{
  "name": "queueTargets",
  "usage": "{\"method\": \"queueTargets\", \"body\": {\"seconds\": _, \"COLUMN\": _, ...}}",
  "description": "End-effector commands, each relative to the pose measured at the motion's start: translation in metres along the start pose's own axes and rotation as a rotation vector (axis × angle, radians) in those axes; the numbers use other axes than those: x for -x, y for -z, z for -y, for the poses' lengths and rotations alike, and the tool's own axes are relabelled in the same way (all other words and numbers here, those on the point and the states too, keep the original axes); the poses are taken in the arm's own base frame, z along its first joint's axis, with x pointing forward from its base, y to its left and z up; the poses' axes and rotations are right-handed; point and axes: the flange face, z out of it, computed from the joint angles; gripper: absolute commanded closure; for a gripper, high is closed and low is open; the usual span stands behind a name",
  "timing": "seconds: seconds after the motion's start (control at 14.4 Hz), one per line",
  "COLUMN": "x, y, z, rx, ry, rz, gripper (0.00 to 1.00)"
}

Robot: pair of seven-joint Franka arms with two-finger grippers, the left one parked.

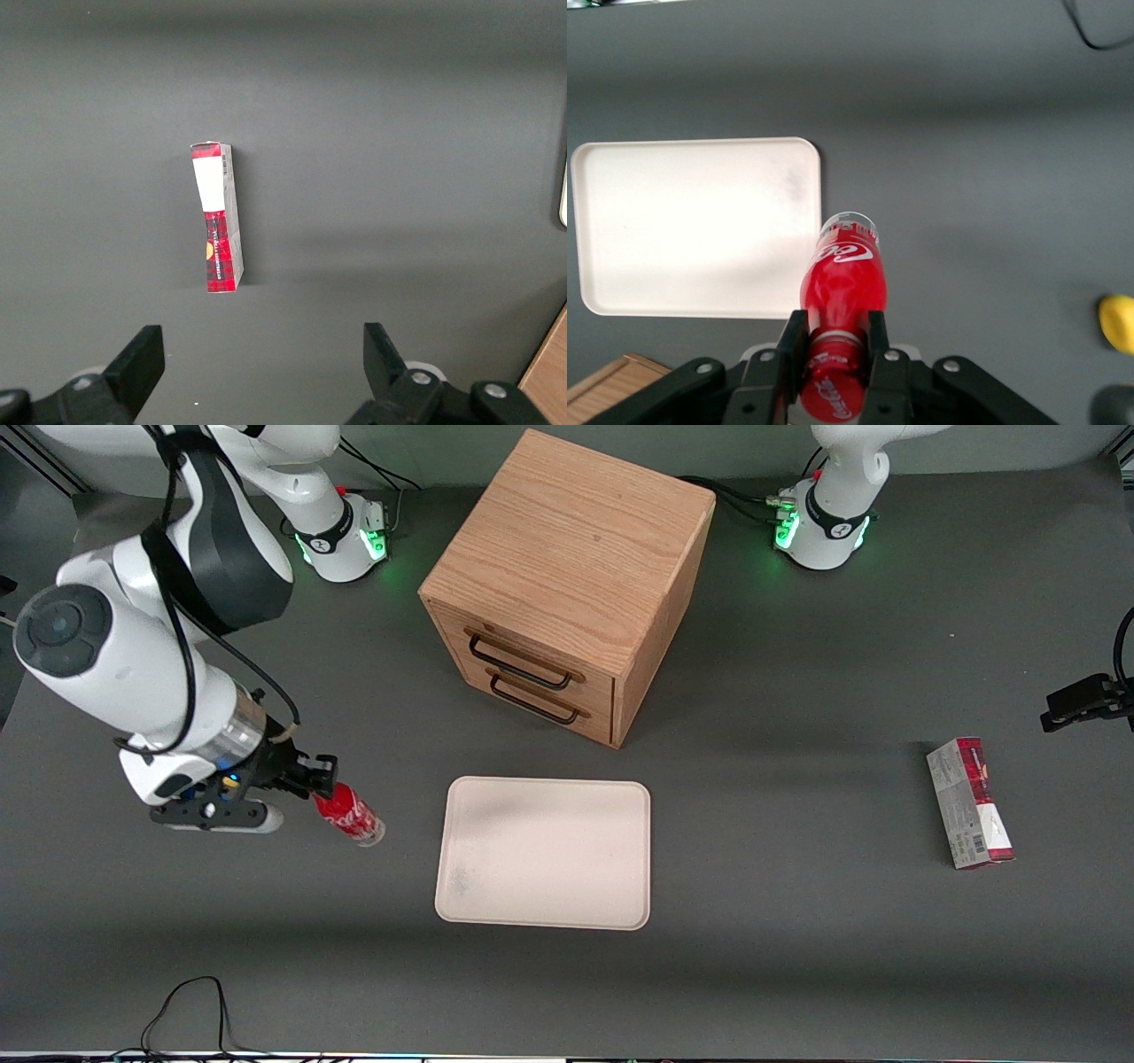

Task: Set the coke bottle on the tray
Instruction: 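Lift the bottle and carry it with the right gripper over the white tray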

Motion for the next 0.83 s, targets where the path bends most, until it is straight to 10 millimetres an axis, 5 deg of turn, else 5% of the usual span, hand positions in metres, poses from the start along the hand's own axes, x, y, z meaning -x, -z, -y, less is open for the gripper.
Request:
{"method": "queueTargets", "body": {"seconds": 0.0, "x": -0.031, "y": -0.010, "z": 0.026, "rx": -0.041, "ry": 0.013, "rz": -0.018, "gripper": 1.00}}
{"method": "queueTargets", "body": {"seconds": 0.14, "x": -0.034, "y": -0.051, "z": 0.067, "rx": 0.017, "ry": 0.074, "rz": -0.030, "gripper": 1.00}}
{"method": "queueTargets", "body": {"seconds": 0.35, "x": -0.042, "y": -0.100, "z": 0.088, "rx": 0.002, "ry": 0.036, "rz": -0.052, "gripper": 1.00}}
{"method": "queueTargets", "body": {"seconds": 0.76, "x": -0.045, "y": -0.172, "z": 0.085, "rx": 0.011, "ry": 0.049, "rz": -0.007, "gripper": 1.00}}
